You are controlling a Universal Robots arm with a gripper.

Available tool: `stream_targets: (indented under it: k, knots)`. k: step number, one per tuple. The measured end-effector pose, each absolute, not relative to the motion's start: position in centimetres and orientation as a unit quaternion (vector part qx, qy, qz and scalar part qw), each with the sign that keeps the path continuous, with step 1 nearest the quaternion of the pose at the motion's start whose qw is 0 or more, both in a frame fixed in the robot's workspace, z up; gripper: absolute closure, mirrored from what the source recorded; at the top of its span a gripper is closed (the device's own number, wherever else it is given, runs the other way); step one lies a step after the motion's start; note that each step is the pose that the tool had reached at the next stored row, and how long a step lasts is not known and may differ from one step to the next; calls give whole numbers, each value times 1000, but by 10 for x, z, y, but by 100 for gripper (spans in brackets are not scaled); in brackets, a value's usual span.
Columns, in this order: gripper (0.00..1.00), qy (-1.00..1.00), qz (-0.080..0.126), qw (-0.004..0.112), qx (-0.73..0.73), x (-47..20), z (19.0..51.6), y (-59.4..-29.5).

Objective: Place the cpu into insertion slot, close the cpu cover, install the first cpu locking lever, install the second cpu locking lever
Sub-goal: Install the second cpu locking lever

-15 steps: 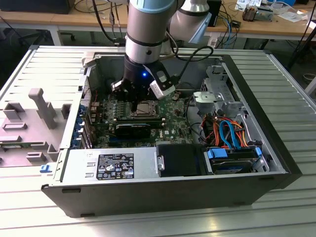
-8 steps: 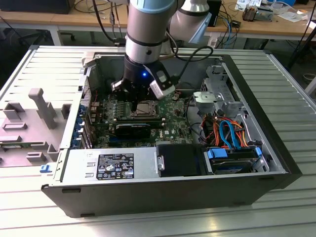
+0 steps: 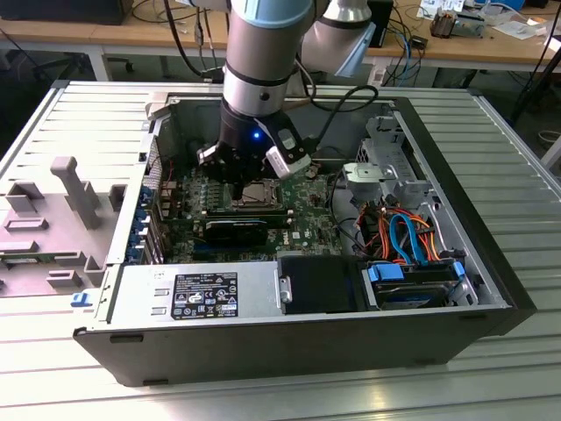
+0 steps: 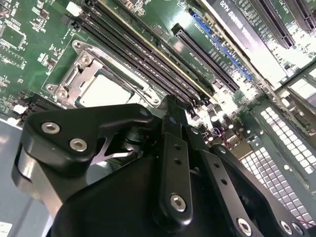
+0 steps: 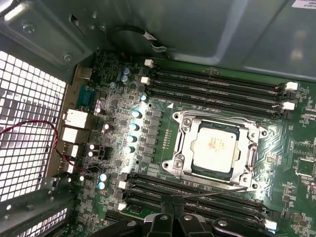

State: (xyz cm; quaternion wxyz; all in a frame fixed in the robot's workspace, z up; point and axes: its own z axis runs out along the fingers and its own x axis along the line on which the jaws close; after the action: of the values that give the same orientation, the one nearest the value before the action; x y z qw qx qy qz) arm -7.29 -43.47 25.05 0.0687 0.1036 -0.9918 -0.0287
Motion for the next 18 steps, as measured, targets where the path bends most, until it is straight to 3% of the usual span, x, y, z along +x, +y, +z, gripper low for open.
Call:
stream_targets:
  k: [12,18]
  knots:
    - [89,-992,-29,68,104,-79,237,-435]
    - [89,-992,-29,66,104,-79,257,-435]
